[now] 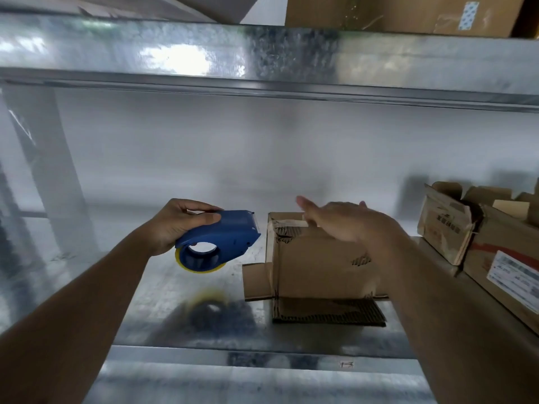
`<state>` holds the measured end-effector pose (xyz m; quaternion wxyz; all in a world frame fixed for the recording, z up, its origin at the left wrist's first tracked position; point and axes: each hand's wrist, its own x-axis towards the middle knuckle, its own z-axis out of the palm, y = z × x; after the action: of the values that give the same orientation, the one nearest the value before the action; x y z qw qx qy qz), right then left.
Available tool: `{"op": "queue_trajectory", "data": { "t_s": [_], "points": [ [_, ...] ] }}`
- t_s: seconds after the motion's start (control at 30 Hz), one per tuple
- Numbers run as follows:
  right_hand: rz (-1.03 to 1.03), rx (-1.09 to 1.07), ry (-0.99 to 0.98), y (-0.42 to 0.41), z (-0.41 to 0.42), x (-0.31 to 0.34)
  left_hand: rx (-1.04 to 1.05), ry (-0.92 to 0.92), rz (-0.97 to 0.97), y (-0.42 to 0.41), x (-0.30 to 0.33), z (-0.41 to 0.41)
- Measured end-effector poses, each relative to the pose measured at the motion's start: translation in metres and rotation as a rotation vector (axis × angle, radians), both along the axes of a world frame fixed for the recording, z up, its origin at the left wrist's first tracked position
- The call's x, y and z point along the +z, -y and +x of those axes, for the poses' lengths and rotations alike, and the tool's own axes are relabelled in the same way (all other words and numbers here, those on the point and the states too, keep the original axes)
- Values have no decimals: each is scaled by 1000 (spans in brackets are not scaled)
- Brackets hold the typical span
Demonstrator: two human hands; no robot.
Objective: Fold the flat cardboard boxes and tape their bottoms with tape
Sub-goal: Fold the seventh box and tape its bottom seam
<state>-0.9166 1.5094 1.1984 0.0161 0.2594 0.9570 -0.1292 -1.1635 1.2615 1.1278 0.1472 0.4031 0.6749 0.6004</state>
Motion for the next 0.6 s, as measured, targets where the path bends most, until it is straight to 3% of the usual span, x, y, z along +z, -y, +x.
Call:
{"op": "queue_trajectory", "data": {
  "t_s": [0.13,0.33,0.6],
  "points": [
    [336,3,-1,41,-35,-2,-6,-6,-19,-2,0,6],
    [196,126,-285,70,-55,-41,-20,26,-46,-3,-1,13],
    [110,119,-335,60,-48,-43,-33,33,-46,-10,-13,9]
  ]
}}
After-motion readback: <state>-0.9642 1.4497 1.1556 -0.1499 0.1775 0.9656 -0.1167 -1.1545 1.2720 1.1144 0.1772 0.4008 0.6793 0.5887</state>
